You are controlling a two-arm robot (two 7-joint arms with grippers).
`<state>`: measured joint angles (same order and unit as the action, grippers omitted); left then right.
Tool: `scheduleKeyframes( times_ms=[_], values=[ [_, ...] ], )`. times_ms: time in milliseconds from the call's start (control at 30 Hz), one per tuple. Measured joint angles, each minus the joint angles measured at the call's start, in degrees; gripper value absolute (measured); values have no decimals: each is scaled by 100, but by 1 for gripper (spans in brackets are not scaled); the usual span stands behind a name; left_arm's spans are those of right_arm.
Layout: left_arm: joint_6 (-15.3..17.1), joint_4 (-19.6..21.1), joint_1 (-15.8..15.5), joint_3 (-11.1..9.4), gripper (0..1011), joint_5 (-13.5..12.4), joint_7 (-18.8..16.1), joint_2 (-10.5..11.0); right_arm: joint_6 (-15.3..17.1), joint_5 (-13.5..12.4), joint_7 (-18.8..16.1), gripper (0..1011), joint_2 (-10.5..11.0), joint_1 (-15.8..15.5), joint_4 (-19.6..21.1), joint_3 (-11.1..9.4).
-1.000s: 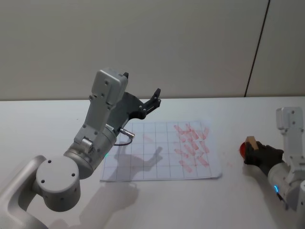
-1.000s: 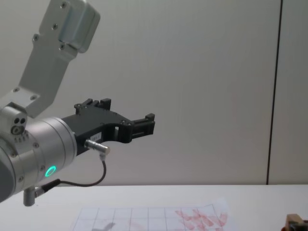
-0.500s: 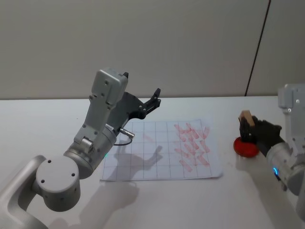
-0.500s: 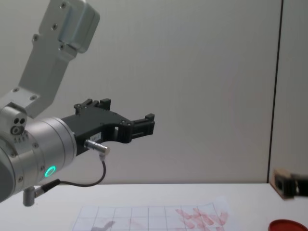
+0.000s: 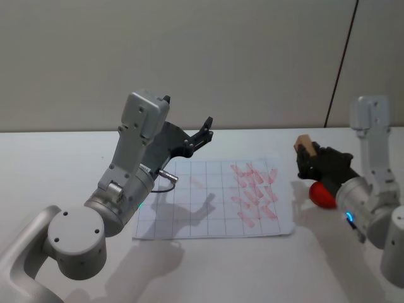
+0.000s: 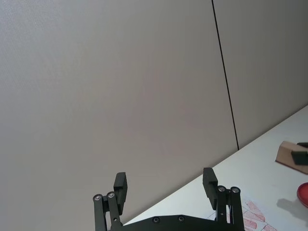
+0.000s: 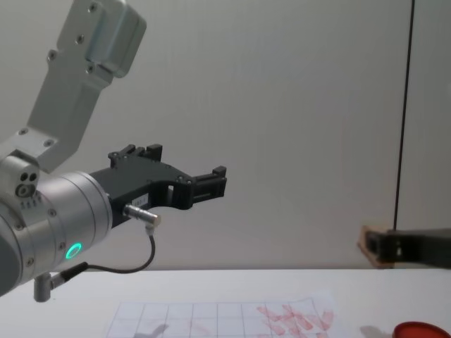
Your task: Use the one hand to pick up the stamp and affix it onto the A4 paper.
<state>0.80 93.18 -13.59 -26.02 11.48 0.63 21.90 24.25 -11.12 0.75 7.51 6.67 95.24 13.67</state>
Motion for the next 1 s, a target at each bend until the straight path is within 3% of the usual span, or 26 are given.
scheduleKeyframes(
  times_ms=[300,500,1000],
  values=[
    [0,0,0,0,1001,0,0,0,186,143,-210,227,-173,171,-402,132],
    [0,0,0,0,1001,0,0,0,270,267,-324,227,-323,357,-883,220],
    [0,0,0,0,1001,0,0,0,332,390,-350,227,-577,700,-1632,311]
  ],
)
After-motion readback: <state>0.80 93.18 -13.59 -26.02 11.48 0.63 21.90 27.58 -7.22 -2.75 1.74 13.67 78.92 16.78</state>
